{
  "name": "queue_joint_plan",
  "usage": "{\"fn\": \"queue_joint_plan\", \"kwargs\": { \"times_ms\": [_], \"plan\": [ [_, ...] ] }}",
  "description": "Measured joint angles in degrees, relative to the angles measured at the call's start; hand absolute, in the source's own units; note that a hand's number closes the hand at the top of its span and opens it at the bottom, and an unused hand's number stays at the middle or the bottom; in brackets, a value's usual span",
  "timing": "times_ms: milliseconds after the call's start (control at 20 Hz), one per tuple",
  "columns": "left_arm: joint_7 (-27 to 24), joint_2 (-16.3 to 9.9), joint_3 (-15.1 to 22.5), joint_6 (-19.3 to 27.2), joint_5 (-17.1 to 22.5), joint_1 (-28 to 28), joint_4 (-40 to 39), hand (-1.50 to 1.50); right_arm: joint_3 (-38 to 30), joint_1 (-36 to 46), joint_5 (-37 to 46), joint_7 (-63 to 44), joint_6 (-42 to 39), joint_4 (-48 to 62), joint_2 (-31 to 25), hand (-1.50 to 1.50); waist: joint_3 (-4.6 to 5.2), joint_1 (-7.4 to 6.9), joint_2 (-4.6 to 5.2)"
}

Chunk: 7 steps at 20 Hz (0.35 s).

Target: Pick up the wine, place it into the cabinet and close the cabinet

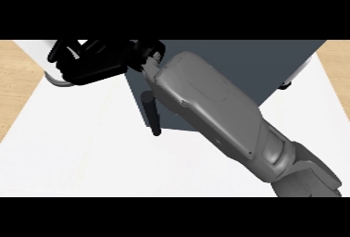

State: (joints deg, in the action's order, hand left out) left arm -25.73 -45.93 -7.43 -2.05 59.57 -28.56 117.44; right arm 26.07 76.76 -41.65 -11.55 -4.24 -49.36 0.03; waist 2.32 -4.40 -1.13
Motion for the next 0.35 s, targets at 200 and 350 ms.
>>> {"fn": "queue_joint_plan", "kwargs": {
  "times_ms": [200, 350],
  "plan": [
    [0.8, 0.0, 0.6, 0.0, 0.8, 0.8, 1.2, -1.5, 0.3, -0.1, -0.6, 1.9, -0.3, 0.3, 0.0, 1.5, 0.36, 0.27, -0.07],
    [1.5, 0.3, 1.9, 0.3, 1.1, 1.3, 2.1, -1.5, 0.7, 0.2, -1.3, 3.1, -0.8, 0.4, 0.0, 1.5, 0.62, 0.72, 0.07]
  ]
}}
